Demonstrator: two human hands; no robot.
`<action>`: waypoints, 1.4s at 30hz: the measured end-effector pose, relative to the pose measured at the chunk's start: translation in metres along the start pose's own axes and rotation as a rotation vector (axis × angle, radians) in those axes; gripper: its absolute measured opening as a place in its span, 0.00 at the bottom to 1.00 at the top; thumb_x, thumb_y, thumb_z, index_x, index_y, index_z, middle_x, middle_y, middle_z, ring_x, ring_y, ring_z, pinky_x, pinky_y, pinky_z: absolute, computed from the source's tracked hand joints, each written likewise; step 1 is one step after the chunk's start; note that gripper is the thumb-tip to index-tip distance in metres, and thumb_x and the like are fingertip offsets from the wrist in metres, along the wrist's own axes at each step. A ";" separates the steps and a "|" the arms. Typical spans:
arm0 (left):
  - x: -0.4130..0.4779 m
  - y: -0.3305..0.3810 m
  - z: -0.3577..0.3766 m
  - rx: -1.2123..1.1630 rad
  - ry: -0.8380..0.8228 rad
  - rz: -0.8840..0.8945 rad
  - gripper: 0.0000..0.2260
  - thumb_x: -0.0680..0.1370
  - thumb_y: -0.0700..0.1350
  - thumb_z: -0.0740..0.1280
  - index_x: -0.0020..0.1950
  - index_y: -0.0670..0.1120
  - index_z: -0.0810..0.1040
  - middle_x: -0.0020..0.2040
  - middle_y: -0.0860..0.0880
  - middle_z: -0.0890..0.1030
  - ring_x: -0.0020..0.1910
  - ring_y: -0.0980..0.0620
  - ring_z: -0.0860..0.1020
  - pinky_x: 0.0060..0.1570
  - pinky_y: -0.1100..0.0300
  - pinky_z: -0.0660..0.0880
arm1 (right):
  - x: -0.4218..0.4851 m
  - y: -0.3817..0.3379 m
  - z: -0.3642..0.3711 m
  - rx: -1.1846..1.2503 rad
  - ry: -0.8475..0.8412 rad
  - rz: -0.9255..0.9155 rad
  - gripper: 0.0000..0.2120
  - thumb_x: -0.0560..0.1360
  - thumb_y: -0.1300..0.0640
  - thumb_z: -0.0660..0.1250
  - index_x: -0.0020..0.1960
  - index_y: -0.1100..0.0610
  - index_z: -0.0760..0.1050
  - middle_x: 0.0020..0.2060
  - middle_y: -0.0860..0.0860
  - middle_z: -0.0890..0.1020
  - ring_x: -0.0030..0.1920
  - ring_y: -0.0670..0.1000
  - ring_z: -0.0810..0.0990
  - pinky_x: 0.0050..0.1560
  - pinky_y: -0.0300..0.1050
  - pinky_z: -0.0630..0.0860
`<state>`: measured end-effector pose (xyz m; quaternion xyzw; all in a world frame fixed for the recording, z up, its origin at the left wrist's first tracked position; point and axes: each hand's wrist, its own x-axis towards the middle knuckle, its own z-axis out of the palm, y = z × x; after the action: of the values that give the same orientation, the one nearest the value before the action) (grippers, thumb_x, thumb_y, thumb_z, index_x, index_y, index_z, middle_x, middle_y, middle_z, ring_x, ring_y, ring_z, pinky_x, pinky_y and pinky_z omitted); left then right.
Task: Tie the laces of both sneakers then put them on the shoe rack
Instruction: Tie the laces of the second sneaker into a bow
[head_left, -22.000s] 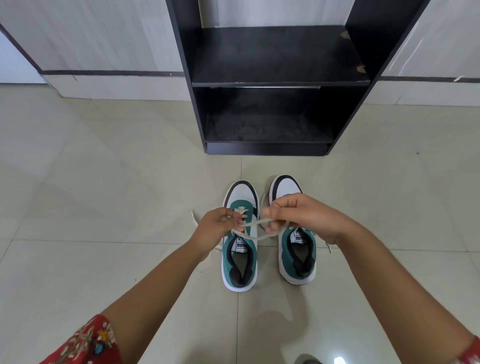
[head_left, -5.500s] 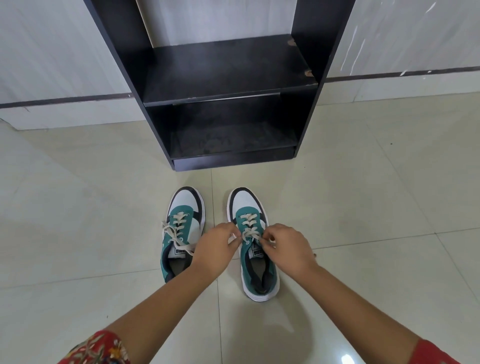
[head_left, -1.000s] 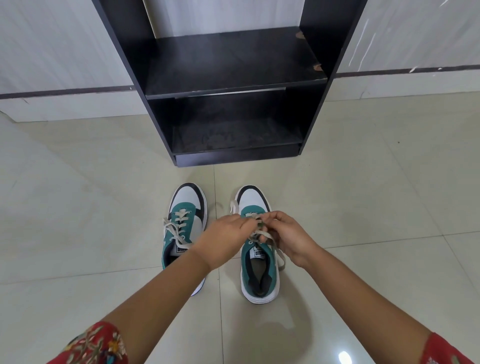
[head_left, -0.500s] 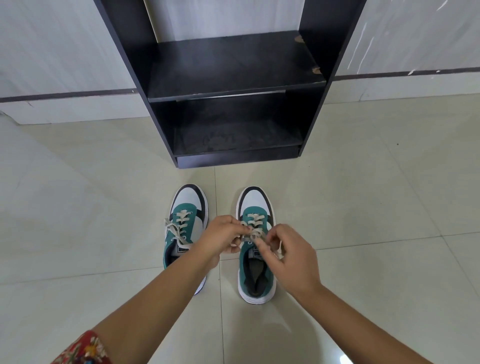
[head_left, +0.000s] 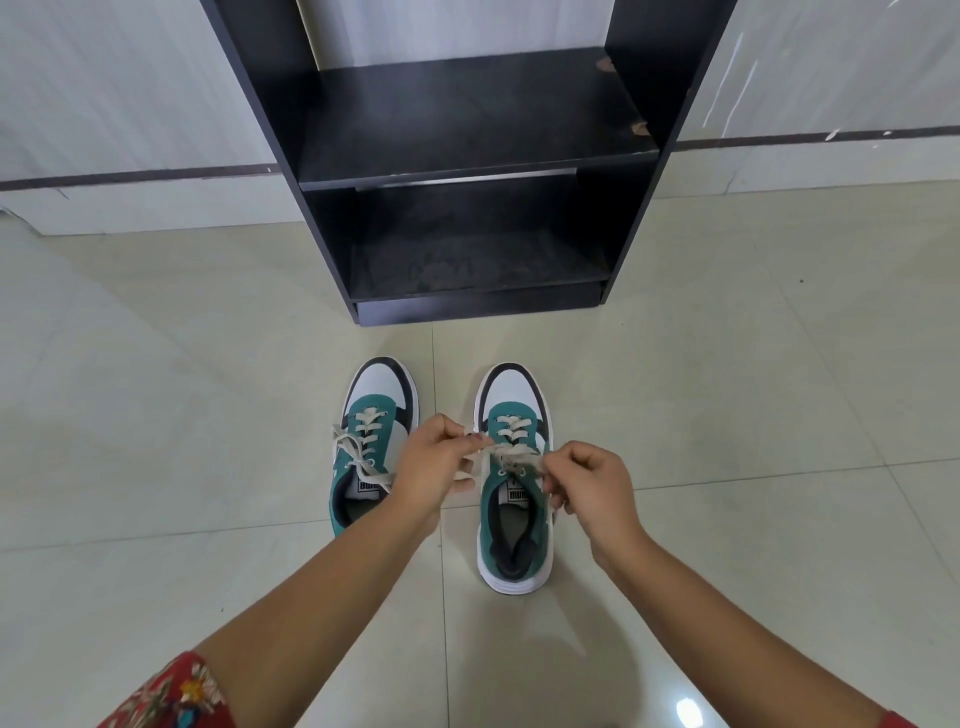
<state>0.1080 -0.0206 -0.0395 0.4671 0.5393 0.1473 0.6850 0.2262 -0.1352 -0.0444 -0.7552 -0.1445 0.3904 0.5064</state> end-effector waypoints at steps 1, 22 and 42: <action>0.002 -0.001 -0.006 -0.020 0.025 -0.005 0.12 0.74 0.37 0.68 0.37 0.46 0.67 0.43 0.47 0.83 0.31 0.52 0.72 0.35 0.57 0.76 | -0.001 0.002 -0.004 0.046 0.038 0.030 0.09 0.70 0.66 0.65 0.32 0.67 0.74 0.25 0.55 0.75 0.23 0.49 0.69 0.23 0.34 0.66; 0.024 -0.018 -0.024 1.512 -0.101 0.787 0.13 0.75 0.33 0.63 0.57 0.44 0.78 0.51 0.45 0.74 0.45 0.47 0.76 0.43 0.55 0.78 | 0.020 0.006 -0.006 0.708 -0.165 0.385 0.08 0.70 0.60 0.53 0.32 0.55 0.62 0.23 0.49 0.66 0.23 0.48 0.63 0.21 0.37 0.62; 0.033 -0.029 -0.028 1.446 -0.115 0.737 0.10 0.78 0.39 0.62 0.57 0.43 0.78 0.54 0.45 0.75 0.47 0.46 0.78 0.47 0.53 0.78 | 0.019 0.019 -0.021 0.568 -0.138 0.474 0.10 0.69 0.62 0.53 0.30 0.54 0.61 0.22 0.48 0.65 0.21 0.46 0.60 0.19 0.37 0.58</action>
<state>0.0873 0.0012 -0.0823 0.9484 0.2765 -0.0456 0.1482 0.2505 -0.1454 -0.0662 -0.5690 0.1146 0.5712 0.5804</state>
